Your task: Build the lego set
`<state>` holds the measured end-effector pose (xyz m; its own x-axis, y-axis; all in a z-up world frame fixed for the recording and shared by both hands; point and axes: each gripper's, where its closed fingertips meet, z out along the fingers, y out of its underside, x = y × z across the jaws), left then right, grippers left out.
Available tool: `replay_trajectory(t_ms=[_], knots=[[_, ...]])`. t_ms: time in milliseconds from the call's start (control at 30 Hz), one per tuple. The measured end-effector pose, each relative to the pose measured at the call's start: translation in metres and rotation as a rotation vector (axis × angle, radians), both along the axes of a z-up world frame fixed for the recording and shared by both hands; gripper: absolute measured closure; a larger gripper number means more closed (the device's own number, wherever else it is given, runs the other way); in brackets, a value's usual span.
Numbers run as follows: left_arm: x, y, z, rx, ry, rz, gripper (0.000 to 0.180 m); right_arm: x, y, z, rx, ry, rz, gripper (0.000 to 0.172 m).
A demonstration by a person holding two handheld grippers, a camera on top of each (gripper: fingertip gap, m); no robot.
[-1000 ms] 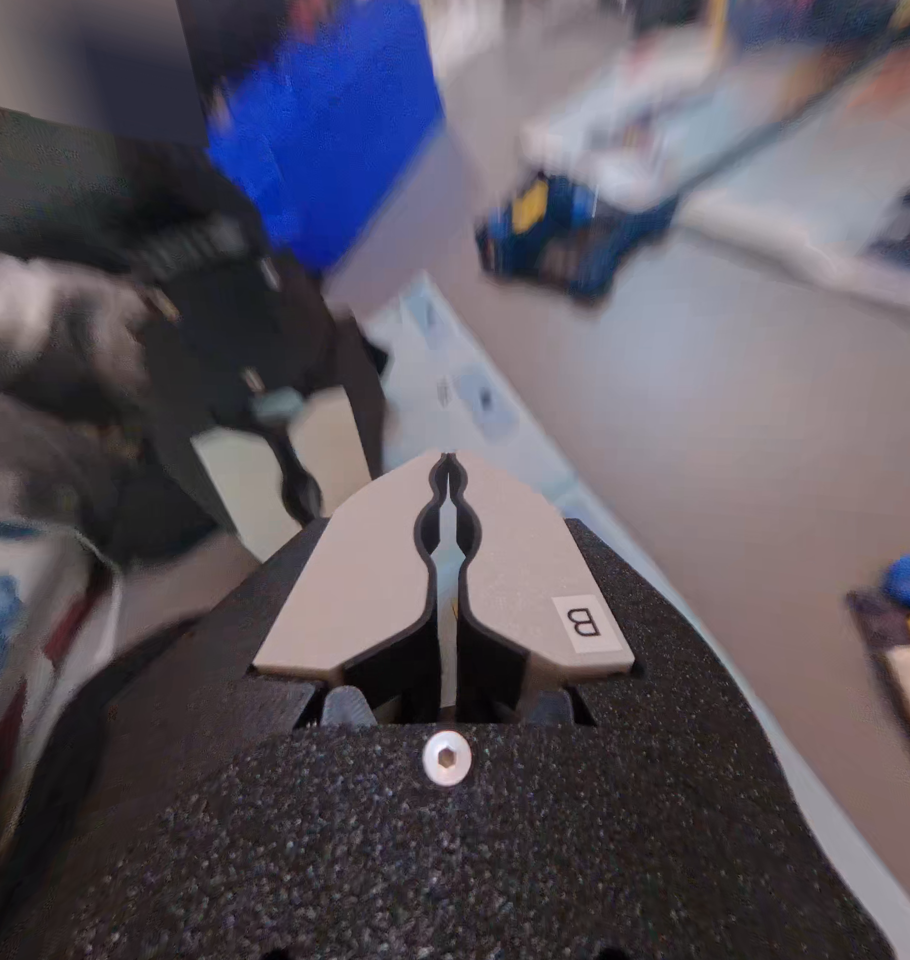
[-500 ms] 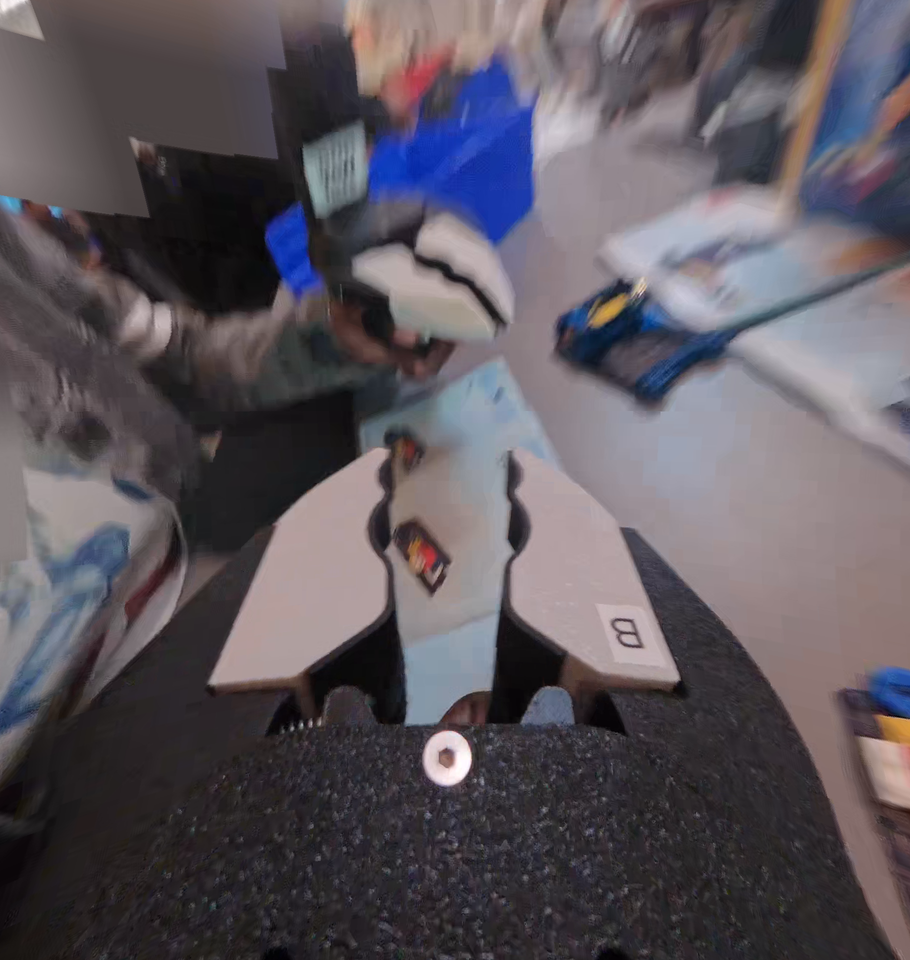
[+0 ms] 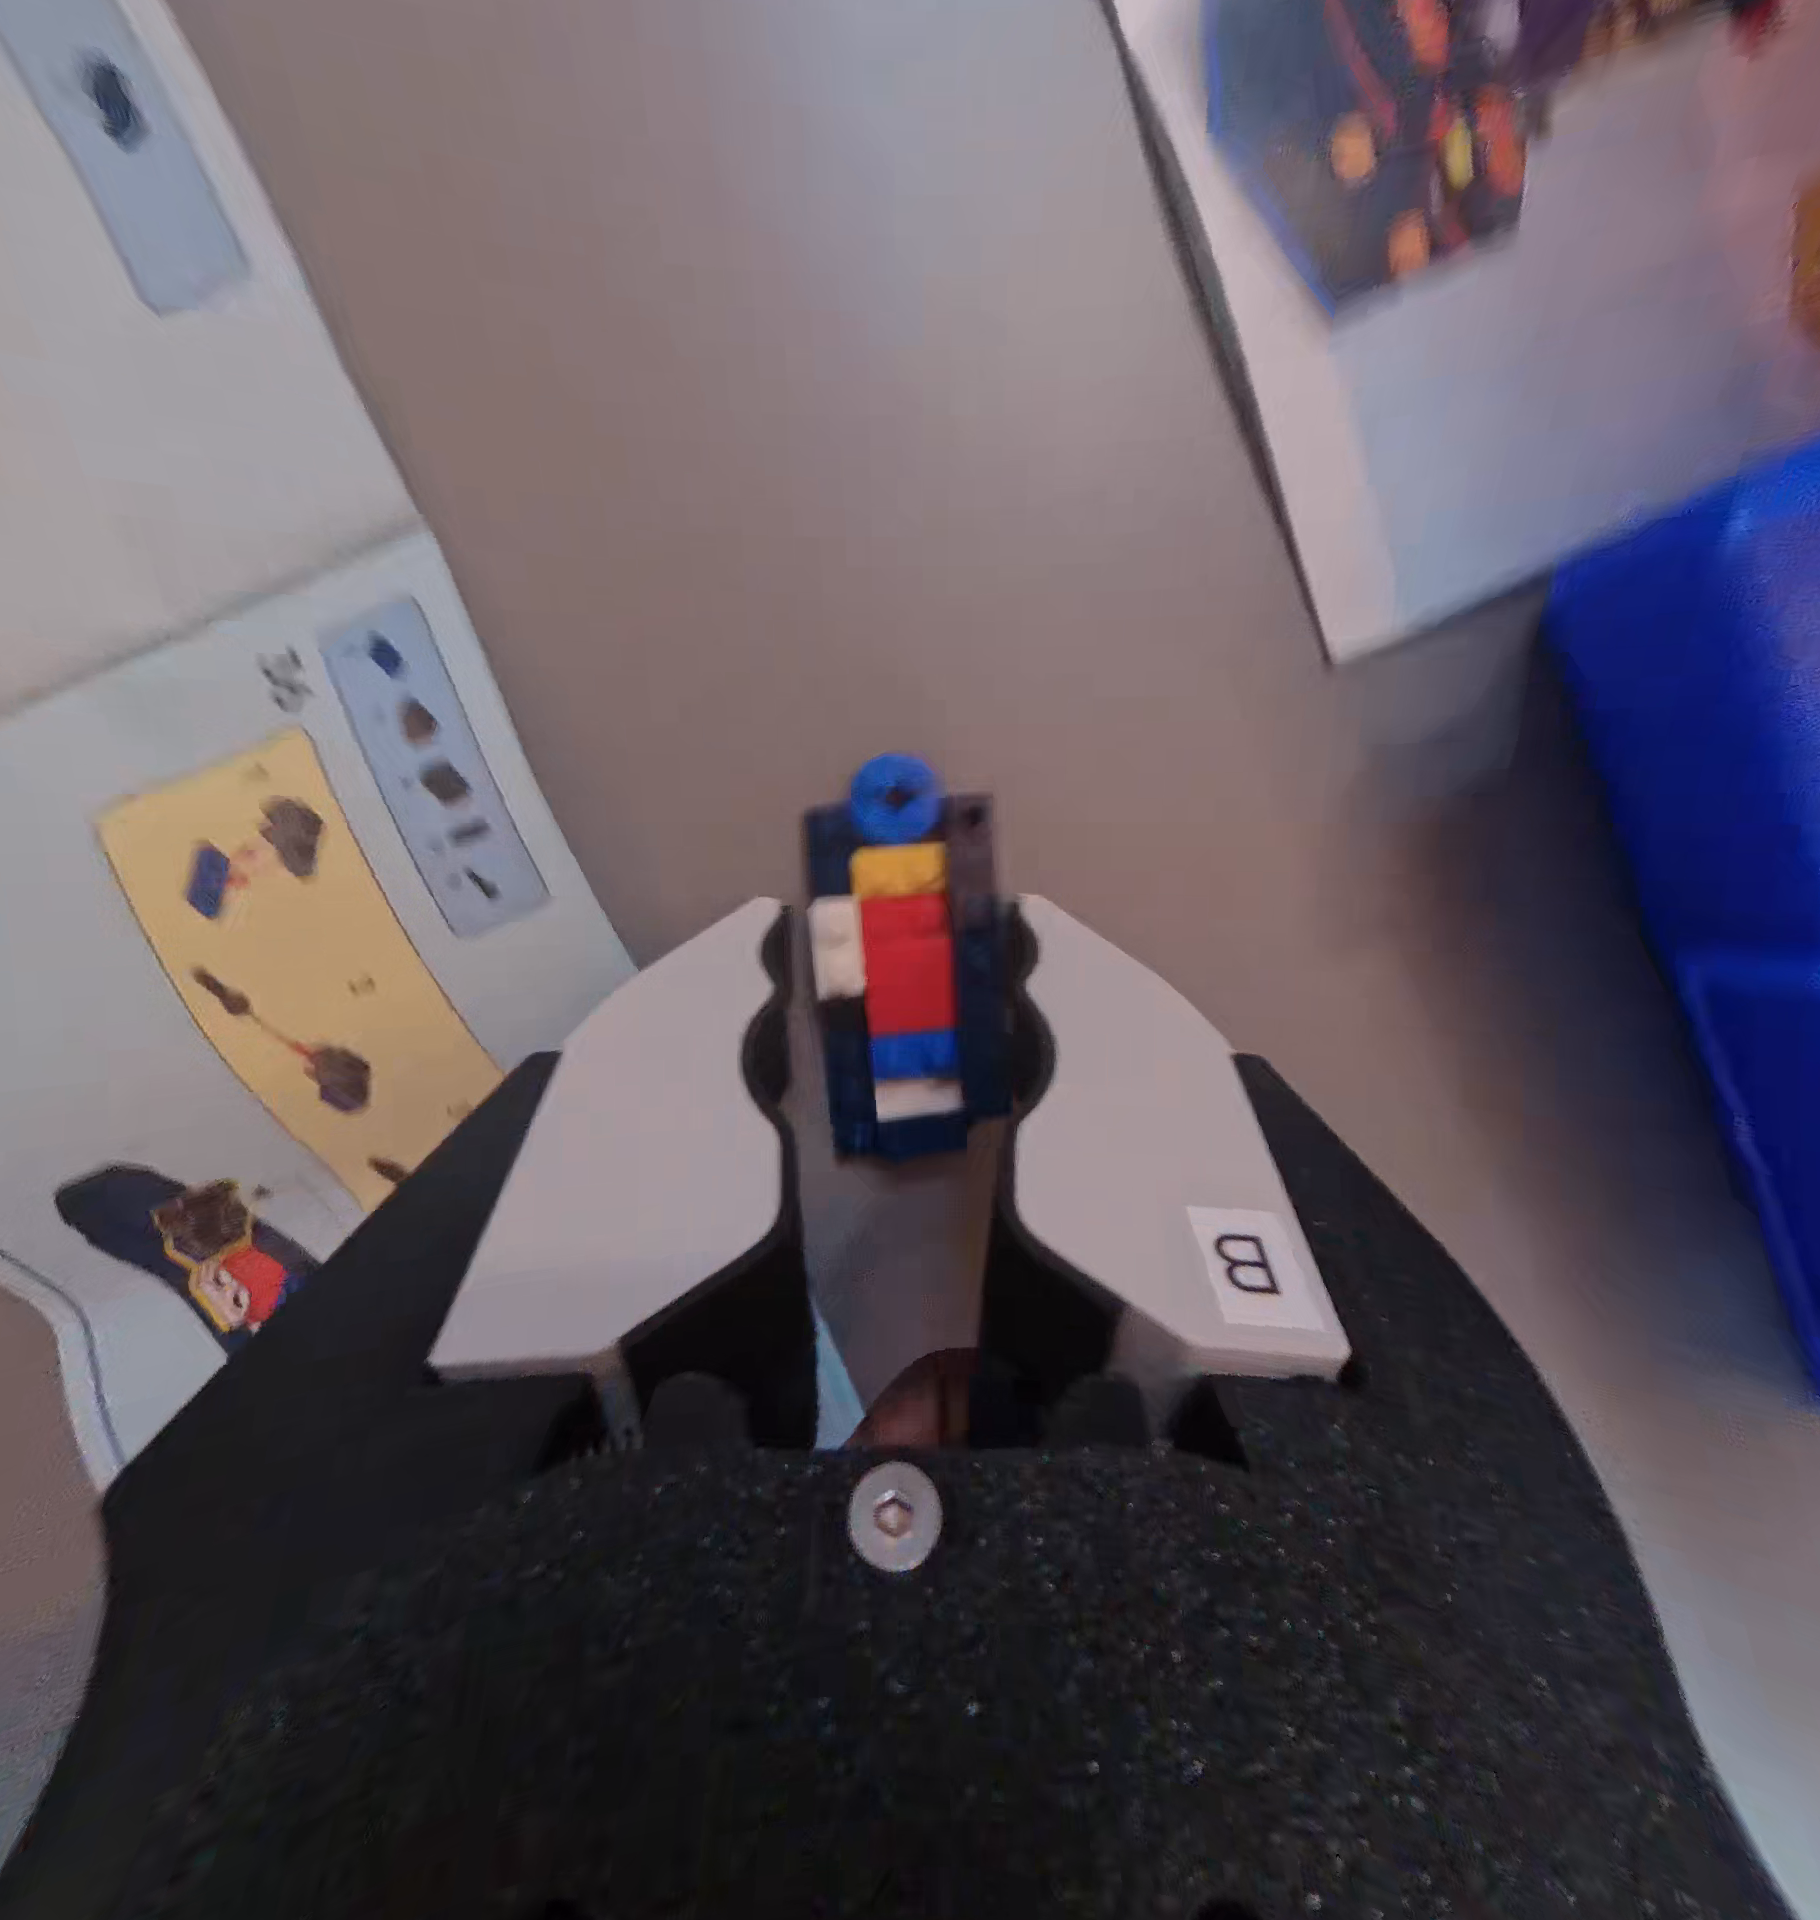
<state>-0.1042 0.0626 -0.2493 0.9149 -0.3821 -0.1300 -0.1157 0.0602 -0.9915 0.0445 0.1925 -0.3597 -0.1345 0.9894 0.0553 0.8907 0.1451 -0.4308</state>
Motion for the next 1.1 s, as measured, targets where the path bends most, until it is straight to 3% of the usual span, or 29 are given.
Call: replay_trajectory(t_ms=[200, 267, 333, 433, 533, 633, 833, 1100], knots=[[-0.012, 0.0, 0.006, 0.01, -0.097, 0.027, 0.169, -0.072, -0.047, 0.001, -0.006, 0.068, 0.29, 0.138], [-0.014, 0.001, 0.004, -0.004, -0.111, 0.034, 0.169, -0.09, -0.059, 0.001, -0.002, 0.07, 0.327, 0.138], [-0.017, 0.002, 0.002, -0.01, -0.108, 0.045, 0.169, -0.105, -0.061, 0.012, 0.048, 0.137, 0.311, 0.126], [-0.022, 0.003, 0.0, -0.012, -0.081, 0.069, 0.169, -0.121, -0.069, 0.057, 0.065, 0.425, 0.18, 0.129], [-0.022, 0.004, -0.001, -0.015, -0.083, 0.068, 0.169, -0.119, -0.106, 0.098, -0.097, 0.782, 0.132, 0.134], [-0.024, 0.004, -0.003, -0.023, -0.079, 0.075, 0.169, -0.109, -0.129, 0.094, -0.274, 0.98, 0.108, 0.141], [-0.024, 0.004, -0.004, -0.025, -0.077, 0.075, 0.167, -0.101, -0.143, 0.07, -0.47, 0.796, 0.179, 0.154], [-0.017, 0.003, -0.009, -0.035, -0.034, 0.034, 0.158, -0.104, -0.149, 0.057, -0.406, 0.708, 0.198, 0.15]])
